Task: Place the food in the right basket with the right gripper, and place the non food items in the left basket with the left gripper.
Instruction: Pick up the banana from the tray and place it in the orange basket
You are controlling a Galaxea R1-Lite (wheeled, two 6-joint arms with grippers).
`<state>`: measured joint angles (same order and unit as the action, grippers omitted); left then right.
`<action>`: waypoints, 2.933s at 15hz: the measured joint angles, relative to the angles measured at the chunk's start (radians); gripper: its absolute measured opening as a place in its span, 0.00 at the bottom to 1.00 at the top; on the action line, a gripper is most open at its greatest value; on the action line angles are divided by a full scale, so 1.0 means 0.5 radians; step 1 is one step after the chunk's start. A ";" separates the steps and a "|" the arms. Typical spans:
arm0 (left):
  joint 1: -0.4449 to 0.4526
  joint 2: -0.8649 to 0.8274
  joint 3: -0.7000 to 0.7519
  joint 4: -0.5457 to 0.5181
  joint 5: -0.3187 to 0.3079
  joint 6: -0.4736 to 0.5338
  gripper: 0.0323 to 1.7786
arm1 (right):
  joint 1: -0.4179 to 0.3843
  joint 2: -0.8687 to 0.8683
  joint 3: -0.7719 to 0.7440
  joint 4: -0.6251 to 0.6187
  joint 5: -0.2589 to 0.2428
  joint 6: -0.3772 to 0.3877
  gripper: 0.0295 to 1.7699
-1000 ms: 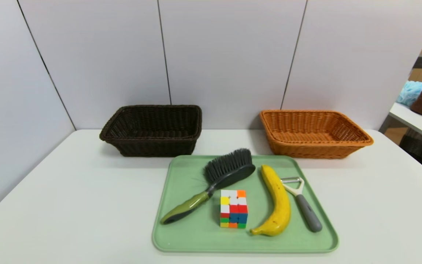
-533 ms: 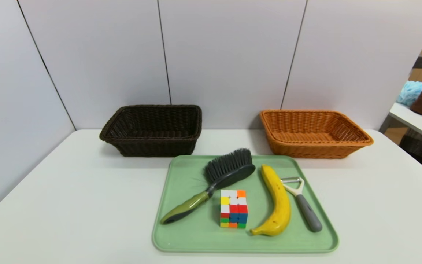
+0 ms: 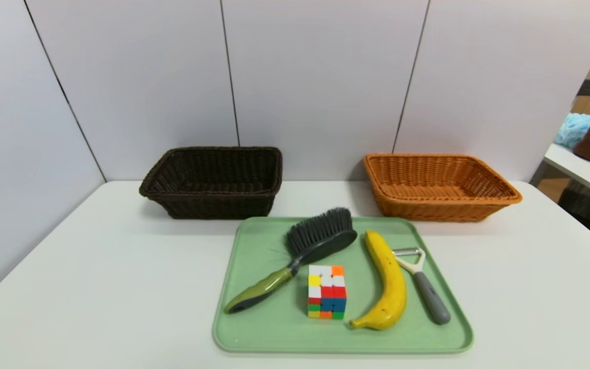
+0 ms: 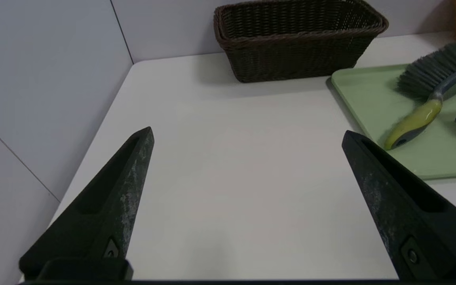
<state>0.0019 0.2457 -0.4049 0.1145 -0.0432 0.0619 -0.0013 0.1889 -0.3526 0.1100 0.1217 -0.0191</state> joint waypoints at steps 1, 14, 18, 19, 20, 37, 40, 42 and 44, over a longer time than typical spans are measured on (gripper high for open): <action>0.000 0.122 -0.161 0.018 0.000 -0.001 0.95 | 0.002 0.127 -0.160 0.037 0.015 0.006 0.96; -0.125 1.428 -1.676 1.569 -0.100 -0.239 0.95 | 0.218 1.405 -1.621 1.329 0.144 0.265 0.96; -0.259 1.633 -1.748 1.872 -0.103 -0.351 0.95 | 0.589 1.726 -1.823 1.530 0.080 0.632 0.96; -0.306 1.675 -1.751 1.915 -0.105 -0.400 0.95 | 0.674 1.796 -1.849 1.556 0.037 0.714 0.96; -0.372 1.719 -1.753 1.945 -0.105 -0.477 0.95 | 0.760 1.864 -1.877 1.598 0.003 0.789 0.96; -1.031 1.997 -1.585 1.974 -0.086 -1.019 0.95 | 1.242 2.922 -2.774 2.255 -0.179 1.468 0.96; -1.034 2.003 -1.561 1.966 -0.088 -1.011 0.95 | 1.302 3.114 -2.909 2.301 -0.216 1.466 0.96; -1.049 2.008 -1.551 1.960 -0.085 -1.004 0.95 | 1.312 3.197 -2.932 2.302 -0.221 1.460 0.96; -1.074 2.020 -1.543 1.881 -0.075 -1.002 0.95 | 1.317 3.235 -2.937 2.303 -0.221 1.457 0.96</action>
<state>-0.5349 1.2560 -1.1762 1.0549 -0.0809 -0.4391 0.6570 1.8064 -1.8213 1.2617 0.0111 0.7091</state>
